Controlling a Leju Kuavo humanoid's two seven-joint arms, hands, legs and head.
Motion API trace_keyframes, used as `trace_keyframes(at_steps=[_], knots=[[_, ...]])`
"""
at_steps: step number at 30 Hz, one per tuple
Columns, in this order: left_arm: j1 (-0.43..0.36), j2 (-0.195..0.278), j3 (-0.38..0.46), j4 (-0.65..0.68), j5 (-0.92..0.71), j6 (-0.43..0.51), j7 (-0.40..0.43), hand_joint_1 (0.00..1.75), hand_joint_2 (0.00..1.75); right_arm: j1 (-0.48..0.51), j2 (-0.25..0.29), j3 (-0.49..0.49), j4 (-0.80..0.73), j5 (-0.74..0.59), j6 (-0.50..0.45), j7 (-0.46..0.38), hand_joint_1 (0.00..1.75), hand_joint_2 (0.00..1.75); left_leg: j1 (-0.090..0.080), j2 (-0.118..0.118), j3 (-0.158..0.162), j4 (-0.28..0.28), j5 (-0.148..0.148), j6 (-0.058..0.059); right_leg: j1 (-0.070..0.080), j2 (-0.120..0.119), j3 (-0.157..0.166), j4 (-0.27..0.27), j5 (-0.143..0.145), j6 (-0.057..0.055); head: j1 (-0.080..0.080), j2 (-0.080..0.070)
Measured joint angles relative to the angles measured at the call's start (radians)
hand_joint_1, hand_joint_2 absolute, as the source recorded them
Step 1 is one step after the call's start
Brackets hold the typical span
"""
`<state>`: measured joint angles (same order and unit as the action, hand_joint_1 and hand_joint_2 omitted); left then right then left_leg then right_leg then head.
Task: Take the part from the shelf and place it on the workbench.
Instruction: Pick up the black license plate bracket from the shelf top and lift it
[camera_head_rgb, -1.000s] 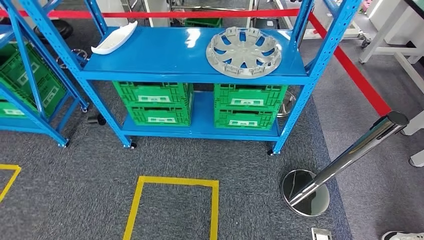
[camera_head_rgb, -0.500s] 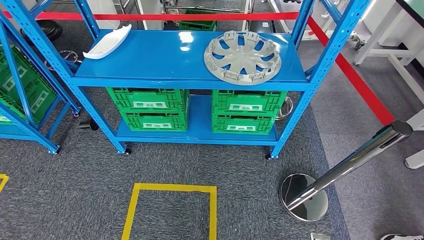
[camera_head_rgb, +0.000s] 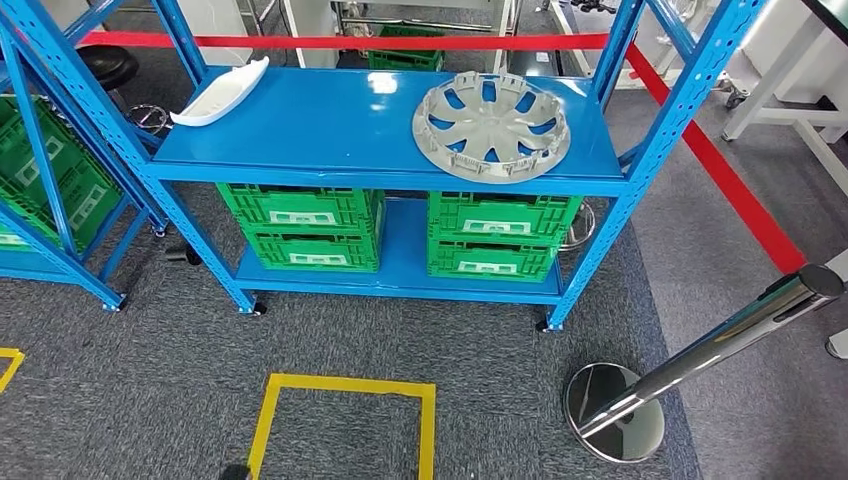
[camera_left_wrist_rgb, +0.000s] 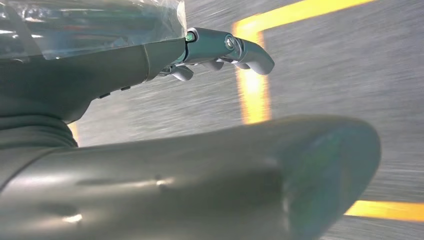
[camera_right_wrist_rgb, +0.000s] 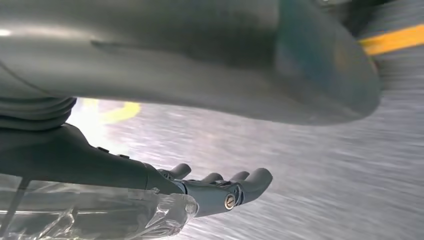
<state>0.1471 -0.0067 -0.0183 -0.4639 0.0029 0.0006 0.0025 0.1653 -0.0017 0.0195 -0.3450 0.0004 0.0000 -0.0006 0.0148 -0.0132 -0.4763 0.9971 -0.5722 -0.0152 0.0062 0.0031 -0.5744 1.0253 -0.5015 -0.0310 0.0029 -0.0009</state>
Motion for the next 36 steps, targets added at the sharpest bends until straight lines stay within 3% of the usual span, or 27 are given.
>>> trace_keyframes(at_steps=[2,3,5,6,7,8,10,11,13,17,21,27,36], knots=[[0.060,-0.002,0.000,0.045,0.000,0.000,0.002,0.00,0.00,-0.059,0.001,0.000,-0.049,0.000,0.000,-0.002,0.00,0.00,0.000,0.002,-0.006,0.029,-0.019,-0.009,-0.006,0.004,0.015,-0.017,0.001,-0.009,-0.003,0.000],[0.087,-0.001,0.000,0.070,0.000,0.000,0.002,0.00,0.00,-0.087,0.002,0.000,-0.074,0.000,0.000,-0.002,0.00,0.00,0.001,0.002,-0.024,0.070,-0.040,-0.013,-0.009,0.006,0.023,-0.024,0.000,-0.013,-0.006,0.000],[0.136,0.002,0.000,0.123,0.000,0.001,0.003,0.00,0.00,-0.138,0.002,0.000,-0.124,0.000,0.000,-0.003,0.00,0.00,0.001,0.003,-0.100,0.202,-0.090,-0.019,-0.008,0.013,0.036,-0.027,-0.009,-0.017,-0.011,0.000],[0.155,0.004,0.000,0.146,0.000,0.001,0.004,0.00,0.00,-0.155,0.002,0.000,-0.146,0.000,0.000,-0.004,0.00,0.00,0.002,0.003,-0.135,0.254,-0.099,-0.022,-0.009,0.017,0.043,-0.027,-0.015,-0.017,-0.012,0.000],[0.169,0.006,0.000,0.165,0.000,0.001,0.004,0.00,0.00,-0.165,0.002,0.000,-0.164,0.000,0.000,-0.004,0.00,0.00,0.002,0.003,-0.158,0.276,-0.087,-0.024,-0.009,0.020,0.053,-0.027,-0.023,-0.016,-0.013,0.000],[0.173,0.007,0.000,0.176,0.000,0.001,0.004,0.00,0.00,-0.166,0.002,0.000,-0.175,0.000,0.000,-0.003,0.00,0.44,0.002,0.003,-0.162,0.256,-0.053,-0.025,-0.010,0.022,0.064,-0.027,-0.031,-0.013,-0.015,0.000],[0.154,0.008,0.000,0.184,0.000,0.001,0.002,0.00,0.00,-0.146,0.002,-0.001,-0.181,0.000,0.000,-0.002,0.00,1.31,0.002,0.003,-0.131,0.143,0.040,-0.023,-0.011,0.020,0.087,-0.027,-0.048,-0.006,-0.018,0.000],[0.134,0.007,0.000,0.182,0.000,0.001,0.000,0.00,0.00,-0.127,0.002,-0.001,-0.176,0.000,0.000,-0.001,0.00,1.75,0.001,0.004,-0.110,0.090,0.070,-0.019,-0.011,0.016,0.094,-0.026,-0.057,-0.001,-0.018,0.000],[0.084,0.005,0.000,0.165,0.000,0.000,-0.003,0.00,0.00,-0.080,0.002,-0.001,-0.156,0.000,0.000,0.002,0.00,1.75,0.000,0.005,-0.091,0.038,0.084,-0.009,-0.008,0.010,0.098,-0.022,-0.065,0.005,-0.018,0.000],[0.018,0.002,0.000,0.135,0.000,0.000,-0.005,0.00,0.00,-0.014,0.003,0.000,-0.124,0.000,0.001,0.005,0.00,1.75,-0.003,0.008,-0.092,0.027,0.078,0.000,-0.005,0.005,0.094,-0.022,-0.062,0.000,-0.011,0.000],[0.003,0.002,0.000,0.117,0.000,0.000,-0.004,0.00,1.75,-0.009,0.001,0.000,-0.109,0.000,0.000,0.003,0.00,1.75,-0.007,0.015,-0.092,0.027,0.072,0.009,-0.007,0.004,0.097,-0.035,-0.065,0.005,-0.009,0.000],[0.001,0.002,0.000,0.101,0.000,0.000,-0.004,0.00,1.75,-0.007,0.001,0.000,-0.094,0.000,0.000,0.003,0.00,1.75,-0.010,0.014,-0.091,0.028,0.072,0.014,-0.010,0.003,0.098,-0.039,-0.064,0.014,-0.008,0.000],[0.001,0.002,0.000,0.091,0.000,0.000,-0.004,0.00,1.75,-0.006,0.001,0.000,-0.084,0.000,0.000,0.003,0.00,1.75,-0.008,0.014,-0.089,0.027,0.075,0.014,-0.008,0.003,0.098,-0.038,-0.063,0.016,-0.008,0.000]])
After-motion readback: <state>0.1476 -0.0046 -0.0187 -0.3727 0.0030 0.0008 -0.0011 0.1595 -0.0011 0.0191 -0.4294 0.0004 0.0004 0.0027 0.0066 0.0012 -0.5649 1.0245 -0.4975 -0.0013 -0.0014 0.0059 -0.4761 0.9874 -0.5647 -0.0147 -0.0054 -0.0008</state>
